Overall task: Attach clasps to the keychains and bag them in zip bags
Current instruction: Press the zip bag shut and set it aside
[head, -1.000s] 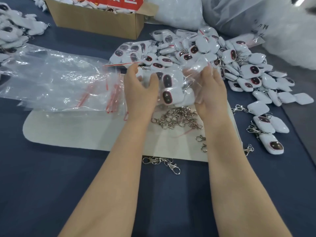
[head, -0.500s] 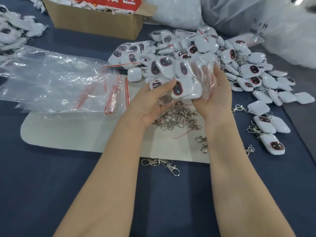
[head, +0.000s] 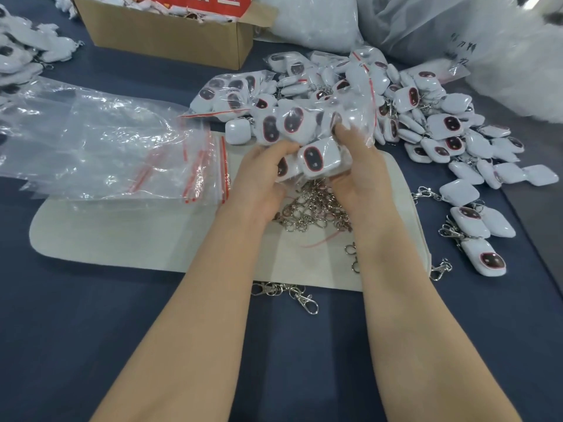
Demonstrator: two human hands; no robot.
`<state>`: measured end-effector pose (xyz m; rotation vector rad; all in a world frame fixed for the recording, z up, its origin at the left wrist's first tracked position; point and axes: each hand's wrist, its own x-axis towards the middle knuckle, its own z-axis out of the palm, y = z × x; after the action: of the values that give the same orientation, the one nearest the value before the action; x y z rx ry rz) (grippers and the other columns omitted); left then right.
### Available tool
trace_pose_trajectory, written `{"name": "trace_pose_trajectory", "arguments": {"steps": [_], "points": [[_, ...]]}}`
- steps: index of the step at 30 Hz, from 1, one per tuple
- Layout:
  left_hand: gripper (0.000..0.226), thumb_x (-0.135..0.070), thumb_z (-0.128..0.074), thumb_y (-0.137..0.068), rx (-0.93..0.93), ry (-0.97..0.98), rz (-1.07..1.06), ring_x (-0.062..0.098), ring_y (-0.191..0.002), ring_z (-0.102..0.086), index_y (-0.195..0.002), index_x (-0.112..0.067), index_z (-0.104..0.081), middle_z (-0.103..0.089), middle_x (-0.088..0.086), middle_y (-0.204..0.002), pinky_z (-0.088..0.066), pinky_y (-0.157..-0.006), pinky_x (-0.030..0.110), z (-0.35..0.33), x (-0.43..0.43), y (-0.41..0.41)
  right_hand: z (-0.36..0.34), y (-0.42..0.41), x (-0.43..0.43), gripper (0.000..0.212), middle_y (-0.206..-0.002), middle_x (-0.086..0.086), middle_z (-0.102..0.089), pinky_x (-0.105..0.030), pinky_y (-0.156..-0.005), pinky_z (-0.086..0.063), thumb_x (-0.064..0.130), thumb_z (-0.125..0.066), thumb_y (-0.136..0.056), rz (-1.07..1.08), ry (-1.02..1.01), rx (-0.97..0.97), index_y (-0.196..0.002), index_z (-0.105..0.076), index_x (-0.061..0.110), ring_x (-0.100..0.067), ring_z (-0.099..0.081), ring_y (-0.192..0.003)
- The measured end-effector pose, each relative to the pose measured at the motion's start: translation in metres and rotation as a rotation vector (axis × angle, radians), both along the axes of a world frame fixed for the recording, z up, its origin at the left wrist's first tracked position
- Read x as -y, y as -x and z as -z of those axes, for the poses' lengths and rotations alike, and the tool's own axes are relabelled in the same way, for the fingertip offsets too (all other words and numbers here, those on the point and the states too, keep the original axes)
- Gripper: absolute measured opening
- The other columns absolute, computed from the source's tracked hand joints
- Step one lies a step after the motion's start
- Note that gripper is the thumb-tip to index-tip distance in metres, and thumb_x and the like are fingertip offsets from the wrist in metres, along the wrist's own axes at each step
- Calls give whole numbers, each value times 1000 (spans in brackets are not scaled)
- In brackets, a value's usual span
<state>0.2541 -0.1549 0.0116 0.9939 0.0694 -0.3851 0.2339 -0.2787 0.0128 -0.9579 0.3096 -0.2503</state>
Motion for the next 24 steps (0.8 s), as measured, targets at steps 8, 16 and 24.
{"name": "trace_pose_trajectory", "arguments": {"steps": [8, 16, 24], "points": [[23, -32, -50, -97, -66, 5, 6, 20, -74, -71, -102, -13, -62, -75, 5, -84, -57, -58, 32, 0, -1, -1, 5, -7, 7, 40, -112, -14, -70, -35, -67, -58, 19, -63, -90, 37, -27, -72, -127, -59, 5, -24, -70, -86], [19, -28, -53, -95, -45, 31, 86, 18, -70, -69, -97, -12, -62, -72, 5, -82, -54, -55, 27, -7, -3, 4, 9, -10, 10, 38, -117, -15, -68, -42, -81, -57, 17, -61, -92, 33, -104, -101, -128, -58, 5, -31, -68, -101], [31, 11, -47, -88, 29, -28, 101, 26, -87, -60, -117, -1, -52, -59, 21, -112, -52, -52, 26, -8, 0, 8, 6, -9, 8, 15, -84, -8, -71, -32, -57, -43, 21, -62, -92, 62, -98, -133, -100, -65, 9, -22, -63, -67]]}}
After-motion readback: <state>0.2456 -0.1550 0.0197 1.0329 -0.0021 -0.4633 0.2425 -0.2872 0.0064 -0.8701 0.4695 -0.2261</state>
